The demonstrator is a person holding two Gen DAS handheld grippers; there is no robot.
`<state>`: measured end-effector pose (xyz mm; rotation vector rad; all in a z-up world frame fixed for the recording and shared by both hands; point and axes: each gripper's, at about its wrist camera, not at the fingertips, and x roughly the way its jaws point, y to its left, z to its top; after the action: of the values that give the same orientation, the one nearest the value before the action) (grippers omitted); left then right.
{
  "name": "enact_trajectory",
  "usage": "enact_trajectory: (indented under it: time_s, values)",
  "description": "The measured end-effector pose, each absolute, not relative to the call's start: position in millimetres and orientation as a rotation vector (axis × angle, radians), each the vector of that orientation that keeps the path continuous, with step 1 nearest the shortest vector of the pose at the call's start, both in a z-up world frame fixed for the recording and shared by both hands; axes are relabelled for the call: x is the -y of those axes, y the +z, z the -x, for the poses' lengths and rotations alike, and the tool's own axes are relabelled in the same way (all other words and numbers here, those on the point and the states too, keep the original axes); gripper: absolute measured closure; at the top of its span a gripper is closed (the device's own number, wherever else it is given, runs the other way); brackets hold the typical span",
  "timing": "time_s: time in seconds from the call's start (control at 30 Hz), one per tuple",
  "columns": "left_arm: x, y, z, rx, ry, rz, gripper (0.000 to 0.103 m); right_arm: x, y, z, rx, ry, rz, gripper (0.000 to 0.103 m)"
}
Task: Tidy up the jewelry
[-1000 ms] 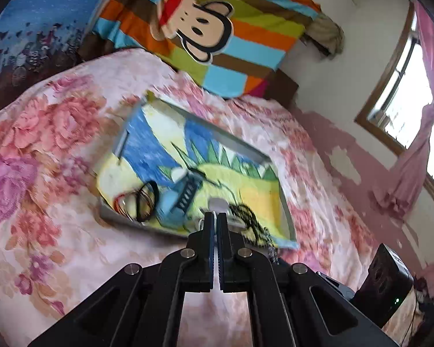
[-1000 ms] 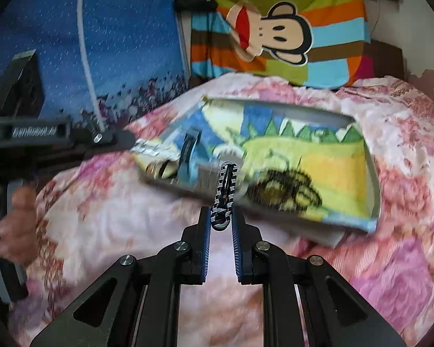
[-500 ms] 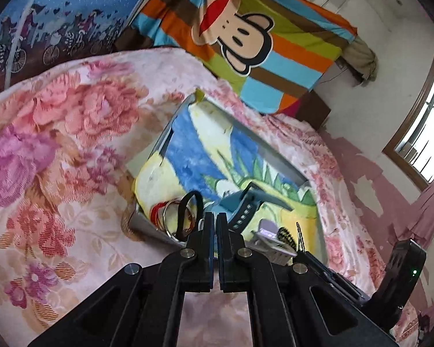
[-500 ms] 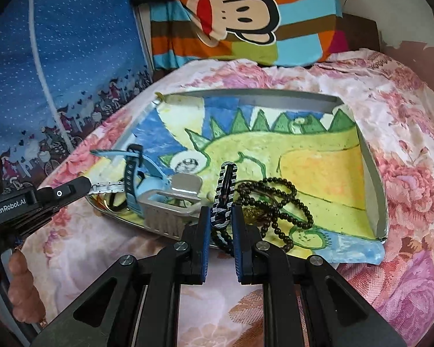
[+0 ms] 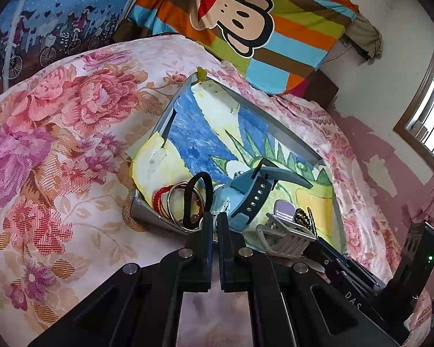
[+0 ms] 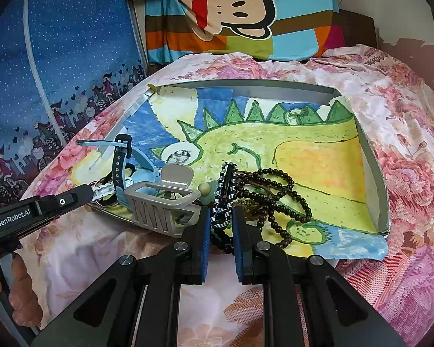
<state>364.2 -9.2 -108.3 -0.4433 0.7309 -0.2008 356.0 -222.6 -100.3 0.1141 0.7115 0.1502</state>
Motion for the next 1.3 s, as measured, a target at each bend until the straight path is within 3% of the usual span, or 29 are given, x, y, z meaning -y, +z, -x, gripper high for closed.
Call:
enact_trajectory:
  time_s: [0.23,0.43,0.57,0.8,0.9,0.97,1.3]
  values:
    - [11,-106,-368,-0.765,-0.175,0.381,0.095,225,-101,-358,-0.715,0.132,-0.111,0.086]
    - [11,-98,-366,-0.749,-0.166,0.354,0.071,230,-95,-353,-0.686,0.115,-0.111,0.072]
    - [8,-89,-361,-0.7,-0.147,0.351,0.034,237,-86,-346,-0.651,0.093,-0.118,0.063]
    - [7,-67,-345,-0.601,-0.105,0.306,0.0,252,-69,-330,-0.577,0.052,-0.168,0.021]
    - [7,-57,-337,-0.557,-0.084,0.274,0.0,255,-61,-321,-0.539,0.037,-0.172,0.009]
    - [9,-50,-332,-0.538,-0.079,0.251,0.0,257,-54,-314,-0.507,0.027,-0.169,0.006]
    - [13,-19,-303,-0.427,-0.103,0.184,0.0,262,-21,-275,-0.37,0.0,-0.169,0.002]
